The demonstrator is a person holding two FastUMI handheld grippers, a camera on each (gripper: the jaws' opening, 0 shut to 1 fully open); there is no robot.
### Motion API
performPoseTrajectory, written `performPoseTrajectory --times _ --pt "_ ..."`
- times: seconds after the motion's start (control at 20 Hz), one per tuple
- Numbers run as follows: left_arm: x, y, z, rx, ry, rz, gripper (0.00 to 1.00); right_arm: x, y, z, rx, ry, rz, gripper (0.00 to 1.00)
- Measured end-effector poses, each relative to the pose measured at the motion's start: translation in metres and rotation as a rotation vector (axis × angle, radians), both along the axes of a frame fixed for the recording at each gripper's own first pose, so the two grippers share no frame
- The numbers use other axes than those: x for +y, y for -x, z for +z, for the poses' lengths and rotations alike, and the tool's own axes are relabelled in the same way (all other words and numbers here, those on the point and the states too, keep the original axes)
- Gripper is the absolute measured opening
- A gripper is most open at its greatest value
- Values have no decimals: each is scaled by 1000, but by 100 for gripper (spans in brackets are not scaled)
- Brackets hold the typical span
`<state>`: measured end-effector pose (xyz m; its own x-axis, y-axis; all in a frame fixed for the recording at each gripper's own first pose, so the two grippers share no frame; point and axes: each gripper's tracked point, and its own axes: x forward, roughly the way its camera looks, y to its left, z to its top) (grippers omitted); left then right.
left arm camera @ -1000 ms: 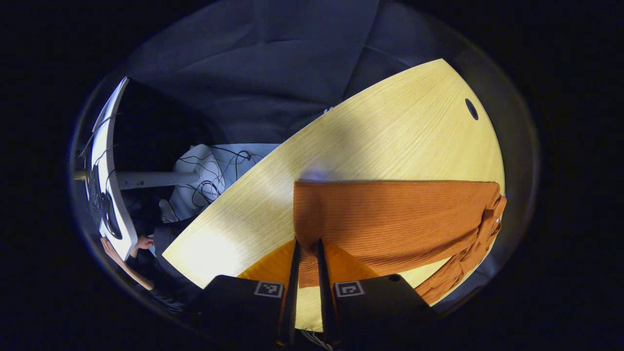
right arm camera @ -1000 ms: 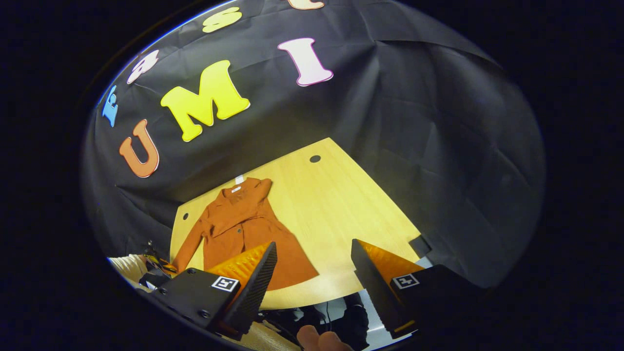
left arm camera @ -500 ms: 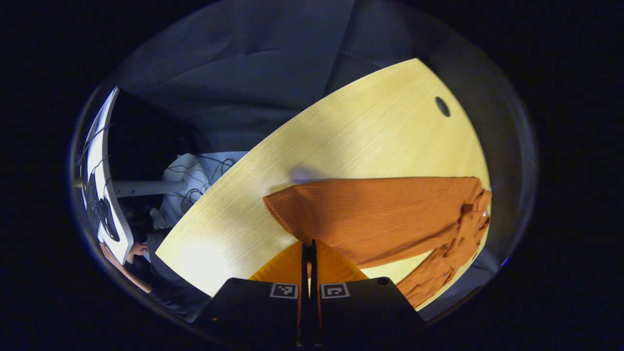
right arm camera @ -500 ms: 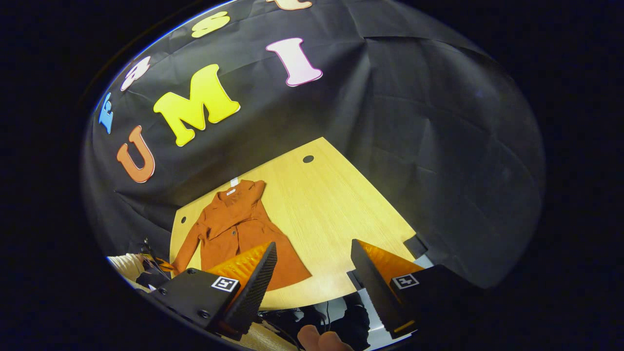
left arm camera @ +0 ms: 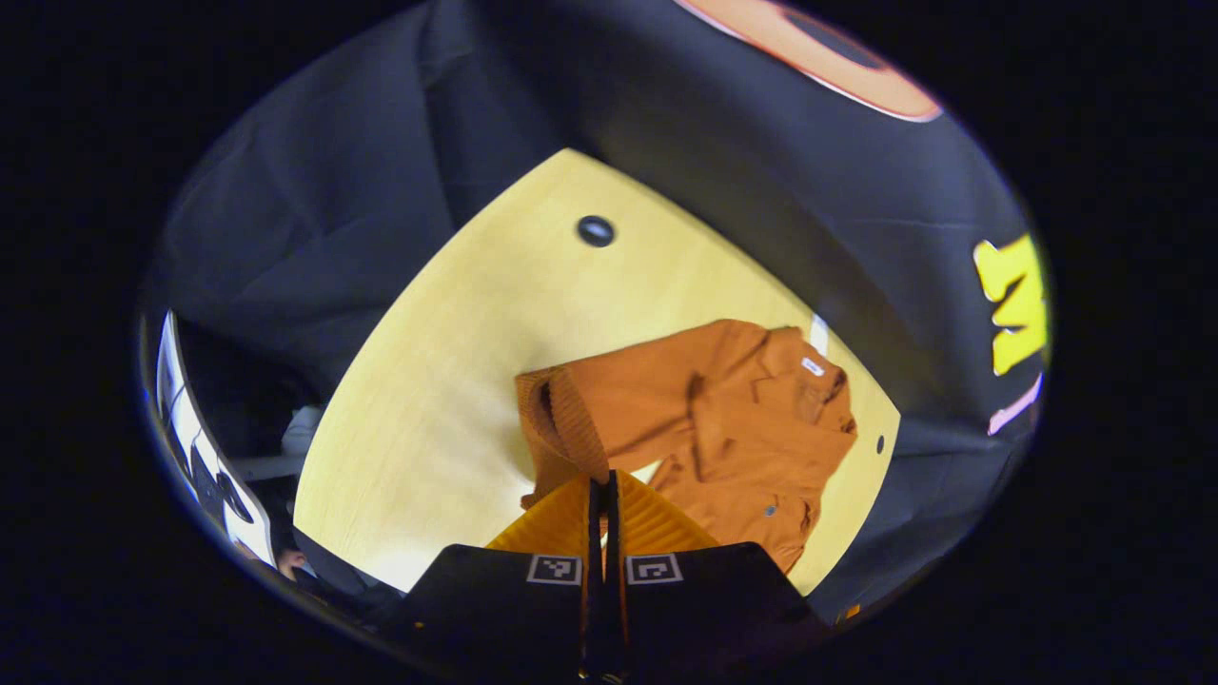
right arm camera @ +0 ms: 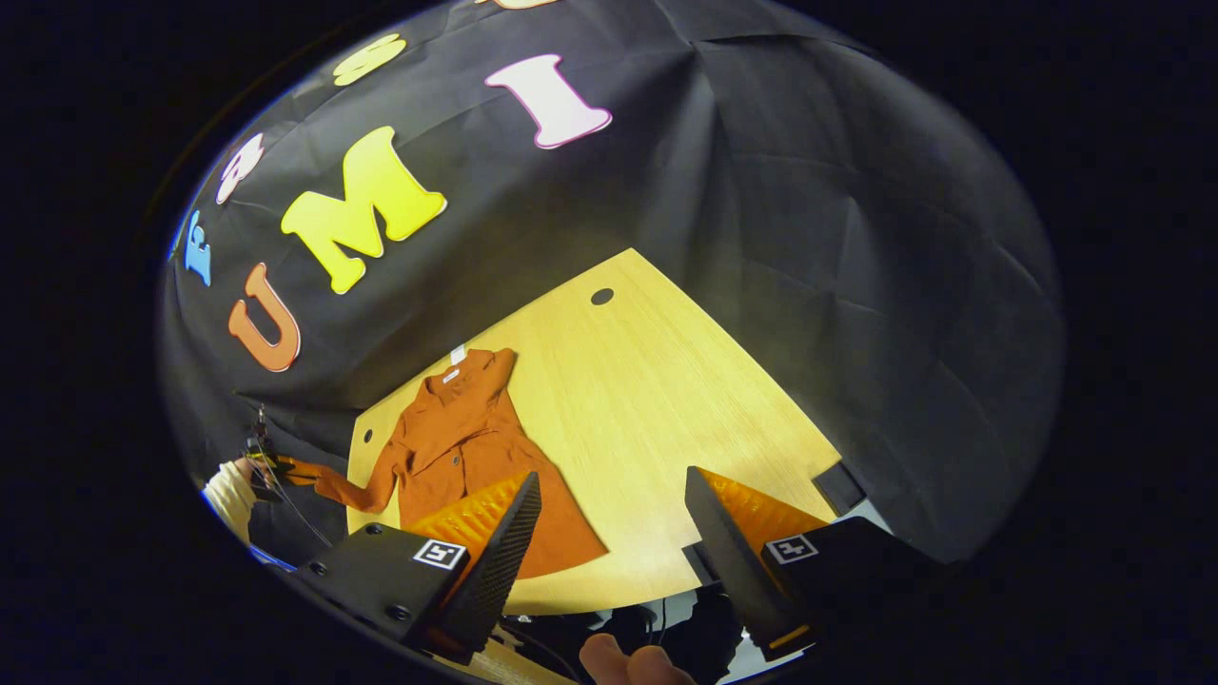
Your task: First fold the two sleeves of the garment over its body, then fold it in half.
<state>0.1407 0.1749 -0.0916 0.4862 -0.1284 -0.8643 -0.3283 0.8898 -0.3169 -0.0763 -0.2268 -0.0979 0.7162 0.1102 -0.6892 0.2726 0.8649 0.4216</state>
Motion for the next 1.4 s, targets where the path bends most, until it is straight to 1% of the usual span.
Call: performPoseTrajectory --times 0.05,0.1,0.15,0.25,0.3,0.35,0.4,0.5,0.65,0.75,0.8,0.85,0.9,0.95,1.0,1.1,1.15,1.2,1.25,1.3,1.4 --pt "-21 -7 7 -11 -20 -34 3 1 -3 -9 4 -8 -5 93" --pt "-39 -16 13 -21 -43 -75 3 -3 -6 -11 7 -28 -10 93" --pt "-60 -24 19 -30 -76 -117 3 -9 -6 -10 6 -56 -15 98" --pt "-102 -35 28 -41 -114 -172 3 -28 -8 -15 3 -58 -26 98" --pt "-126 -41 32 -55 -123 -198 3 -37 -10 -15 -3 -52 -32 93" --pt "-152 -46 32 -61 -142 -233 3 -45 -9 -15 -5 -50 -34 93" --pt "-175 -46 32 -62 -152 -270 3 -53 -7 -16 -4 -51 -36 98" --pt "-234 -58 27 -74 -137 -312 3 -67 -4 -20 5 -51 -39 98" --pt "-315 -70 8 -64 -167 -413 3 -85 2 -25 25 -58 -53 98" --pt "-365 -75 -10 -49 -164 -458 3 -90 7 -30 43 -60 -64 98" --pt "-390 -79 -18 -46 -146 -473 3 -94 9 -32 52 -69 -72 98" --pt "-412 -84 -24 -46 -120 -467 3 -95 13 -32 63 -93 -77 98" --pt "-429 -91 -31 -40 -111 -446 0 -94 14 -33 75 -106 -70 98" --pt "-439 -97 -39 -27 -145 -440 3 -95 17 -35 82 -98 -58 98" --pt "-444 -102 -46 -11 -184 -450 3 -100 18 -36 81 -66 -49 98" --pt "-457 -108 -52 0 -212 -460 3 -113 18 -28 62 2 -47 98" --pt "-461 -110 -54 11 -223 -456 3 -115 19 -25 57 18 -45 98" --pt "-458 -104 -83 29 -226 -457 4 -113 21 -26 58 30 -43 93" --pt "-462 -107 -73 49 -226 -462 5 -112 24 -28 63 34 -43 98" --pt "-466 -106 -74 55 -215 -463 20 -111 29 -33 76 34 -41 98" --pt "-472 -108 -70 26 -189 -448 49 -109 38 -43 104 17 -45 98"
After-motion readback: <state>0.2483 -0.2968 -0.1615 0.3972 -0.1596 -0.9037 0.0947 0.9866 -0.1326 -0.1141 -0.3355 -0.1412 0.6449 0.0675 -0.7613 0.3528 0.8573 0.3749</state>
